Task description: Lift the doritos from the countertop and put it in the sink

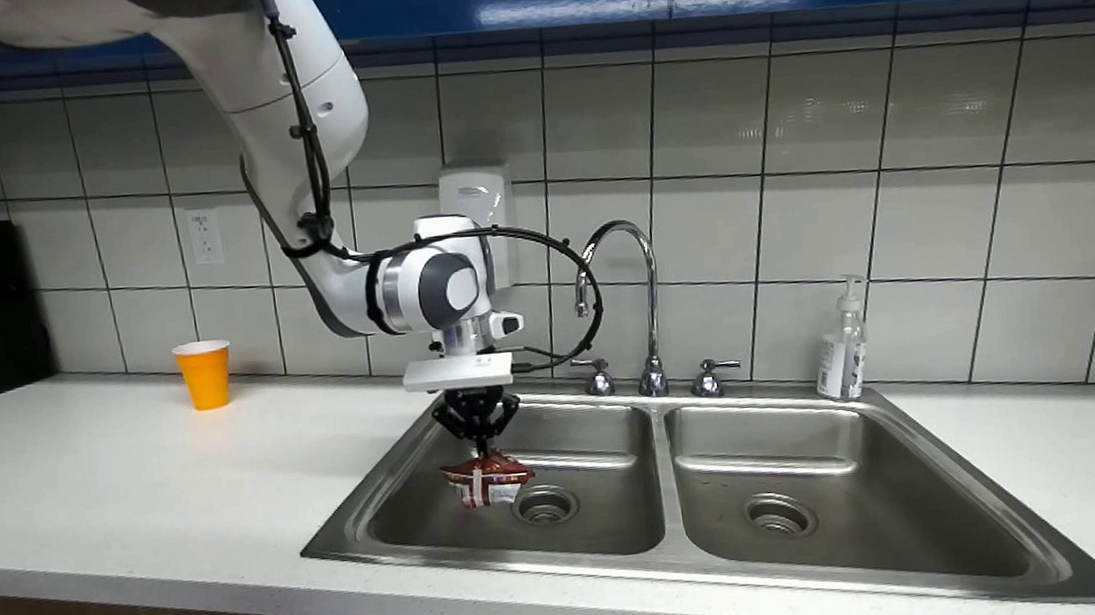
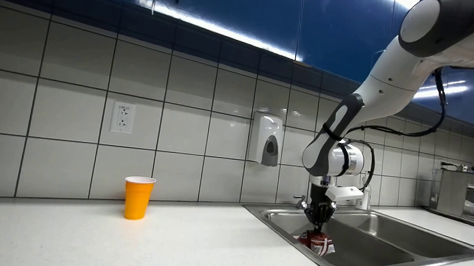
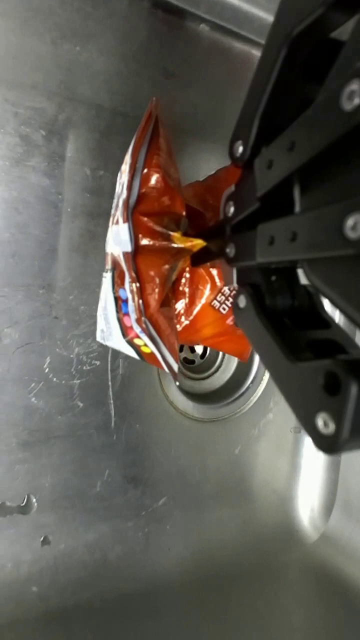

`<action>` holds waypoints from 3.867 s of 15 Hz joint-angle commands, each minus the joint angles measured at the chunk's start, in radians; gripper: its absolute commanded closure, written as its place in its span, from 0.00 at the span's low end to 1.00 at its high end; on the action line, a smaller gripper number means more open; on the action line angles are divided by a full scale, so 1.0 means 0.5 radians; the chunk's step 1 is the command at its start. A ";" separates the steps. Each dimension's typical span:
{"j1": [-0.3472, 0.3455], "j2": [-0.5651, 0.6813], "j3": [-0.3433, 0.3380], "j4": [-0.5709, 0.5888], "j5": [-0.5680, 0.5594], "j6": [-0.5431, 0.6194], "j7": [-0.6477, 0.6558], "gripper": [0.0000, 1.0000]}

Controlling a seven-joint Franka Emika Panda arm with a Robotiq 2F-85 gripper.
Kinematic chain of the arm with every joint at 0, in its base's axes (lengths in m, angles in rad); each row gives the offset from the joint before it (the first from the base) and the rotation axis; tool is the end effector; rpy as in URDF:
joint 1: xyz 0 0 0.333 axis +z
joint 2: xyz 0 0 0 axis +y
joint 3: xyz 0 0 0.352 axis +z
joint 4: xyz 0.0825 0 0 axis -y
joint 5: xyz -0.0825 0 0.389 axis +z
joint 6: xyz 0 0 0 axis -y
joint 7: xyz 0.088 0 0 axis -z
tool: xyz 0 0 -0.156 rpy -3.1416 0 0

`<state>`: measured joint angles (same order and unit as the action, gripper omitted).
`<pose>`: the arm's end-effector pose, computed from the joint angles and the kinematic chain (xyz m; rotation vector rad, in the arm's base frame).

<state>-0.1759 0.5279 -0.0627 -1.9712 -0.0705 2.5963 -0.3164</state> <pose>0.6323 -0.1532 0.1874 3.0368 0.2226 0.1133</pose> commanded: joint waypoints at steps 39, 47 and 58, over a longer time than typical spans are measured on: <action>-0.095 -0.262 0.034 -0.144 -0.006 -0.009 -0.064 0.00; 0.016 -0.757 0.008 -0.460 -0.055 -0.236 -0.028 0.00; 0.300 -1.469 0.064 -0.949 0.095 -0.677 -0.068 0.00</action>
<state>-0.0555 -0.0815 -0.0426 -2.3610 -0.0581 2.3231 -0.3299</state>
